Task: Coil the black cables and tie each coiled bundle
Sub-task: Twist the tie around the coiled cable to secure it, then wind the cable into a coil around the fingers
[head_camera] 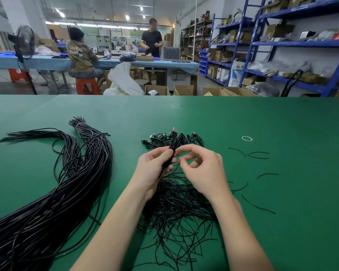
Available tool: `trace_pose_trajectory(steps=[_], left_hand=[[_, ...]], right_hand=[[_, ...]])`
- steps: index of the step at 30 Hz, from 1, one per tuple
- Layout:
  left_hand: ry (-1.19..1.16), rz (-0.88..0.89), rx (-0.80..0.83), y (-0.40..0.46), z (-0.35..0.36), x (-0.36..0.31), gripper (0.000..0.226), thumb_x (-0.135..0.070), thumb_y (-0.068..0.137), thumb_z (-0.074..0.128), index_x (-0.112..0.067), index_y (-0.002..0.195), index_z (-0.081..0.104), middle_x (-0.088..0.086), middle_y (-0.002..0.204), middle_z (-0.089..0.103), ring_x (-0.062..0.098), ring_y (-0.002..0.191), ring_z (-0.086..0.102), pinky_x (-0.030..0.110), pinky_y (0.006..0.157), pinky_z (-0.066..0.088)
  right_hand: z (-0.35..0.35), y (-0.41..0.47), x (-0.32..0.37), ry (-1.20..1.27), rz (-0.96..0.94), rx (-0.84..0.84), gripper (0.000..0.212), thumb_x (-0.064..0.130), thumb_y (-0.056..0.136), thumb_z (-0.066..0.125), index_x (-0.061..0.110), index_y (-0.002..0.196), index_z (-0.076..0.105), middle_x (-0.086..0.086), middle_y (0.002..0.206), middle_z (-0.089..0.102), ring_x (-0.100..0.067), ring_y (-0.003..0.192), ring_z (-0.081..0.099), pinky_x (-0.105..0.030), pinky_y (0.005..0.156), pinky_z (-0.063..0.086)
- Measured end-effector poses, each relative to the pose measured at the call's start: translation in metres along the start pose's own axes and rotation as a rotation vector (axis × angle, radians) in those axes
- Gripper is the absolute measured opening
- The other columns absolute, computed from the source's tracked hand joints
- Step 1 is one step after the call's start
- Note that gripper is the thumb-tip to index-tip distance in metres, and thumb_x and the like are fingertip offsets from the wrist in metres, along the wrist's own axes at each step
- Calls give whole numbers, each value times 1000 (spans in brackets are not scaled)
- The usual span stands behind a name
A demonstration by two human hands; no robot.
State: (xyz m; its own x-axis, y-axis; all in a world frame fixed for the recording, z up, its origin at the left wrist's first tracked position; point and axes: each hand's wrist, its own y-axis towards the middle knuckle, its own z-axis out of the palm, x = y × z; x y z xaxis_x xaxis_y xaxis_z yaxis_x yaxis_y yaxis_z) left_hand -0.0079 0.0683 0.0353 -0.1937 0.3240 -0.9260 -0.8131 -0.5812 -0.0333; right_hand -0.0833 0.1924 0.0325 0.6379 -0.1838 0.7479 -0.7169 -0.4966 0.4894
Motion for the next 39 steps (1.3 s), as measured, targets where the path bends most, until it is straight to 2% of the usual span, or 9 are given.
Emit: trace_pose_trajectory(steps=[6, 9, 14, 17, 22, 27, 32, 36, 39], left_hand=[[42, 21, -13, 2, -1, 3, 7, -7, 95, 64, -5, 100, 68, 5, 81, 70, 7, 68, 65, 17, 65, 54], [82, 46, -25, 3, 1, 5, 6, -7, 95, 65, -9, 97, 70, 7, 88, 72, 11, 78, 64, 17, 68, 54], [50, 61, -22, 3, 0, 2, 6, -7, 94, 66, -9, 97, 71, 0, 81, 72, 9, 76, 65, 18, 73, 56], [35, 69, -1, 1, 3, 4, 6, -6, 94, 65, -10, 96, 70, -2, 78, 73, 6, 71, 65, 17, 71, 56], [76, 122, 29, 0, 7, 6, 9, -9, 94, 66, -10, 101, 71, 2, 82, 75, 8, 78, 67, 25, 84, 57], [-22, 125, -22, 1, 6, 5, 10, -6, 93, 67, -9, 100, 72, 6, 89, 76, 8, 78, 68, 21, 80, 57], [-42, 110, -37, 2, 5, 5, 9, -3, 91, 67, -2, 98, 73, 12, 89, 73, 13, 78, 66, 22, 80, 58], [-14, 106, -12, 2, 6, 7, 11, -5, 90, 68, -1, 97, 76, 19, 107, 74, 17, 88, 66, 25, 89, 57], [-61, 75, -20, 3, 6, 8, 13, -3, 90, 68, -3, 101, 74, 17, 106, 75, 18, 91, 69, 24, 86, 57]], right_hand=[[0, 0, 4, -105, -8, -36, 14, 32, 84, 67, 43, 87, 76, 27, 75, 69, -2, 48, 56, -19, 53, 45], [6, -1, 6, -36, 2, -61, 16, 34, 84, 75, 41, 70, 72, 27, 71, 69, 0, 50, 58, -13, 54, 44], [10, 2, 5, 157, 184, -34, 9, 37, 83, 82, 38, 76, 76, 20, 74, 74, -3, 61, 68, -24, 65, 56], [9, 1, 6, 348, 296, -28, 4, 35, 84, 82, 34, 81, 79, 12, 79, 76, -7, 62, 63, -23, 55, 49], [9, 0, 10, 597, 424, -60, 5, 23, 87, 78, 18, 86, 80, 5, 74, 75, -2, 55, 56, -16, 45, 42], [9, 3, 12, 572, 320, -116, 4, 20, 98, 67, 23, 96, 67, 4, 82, 79, -8, 66, 70, -19, 50, 50], [4, 4, 8, 348, 141, -69, 18, 16, 95, 69, 32, 90, 76, 8, 81, 76, -10, 69, 71, -32, 66, 61], [5, 1, 11, 435, 214, -43, 15, 13, 92, 74, 27, 89, 78, 2, 81, 77, -10, 65, 71, -26, 60, 59], [5, 2, 11, 538, 290, -56, 6, 11, 89, 77, 16, 90, 78, -2, 78, 77, -10, 63, 70, -23, 57, 57]])
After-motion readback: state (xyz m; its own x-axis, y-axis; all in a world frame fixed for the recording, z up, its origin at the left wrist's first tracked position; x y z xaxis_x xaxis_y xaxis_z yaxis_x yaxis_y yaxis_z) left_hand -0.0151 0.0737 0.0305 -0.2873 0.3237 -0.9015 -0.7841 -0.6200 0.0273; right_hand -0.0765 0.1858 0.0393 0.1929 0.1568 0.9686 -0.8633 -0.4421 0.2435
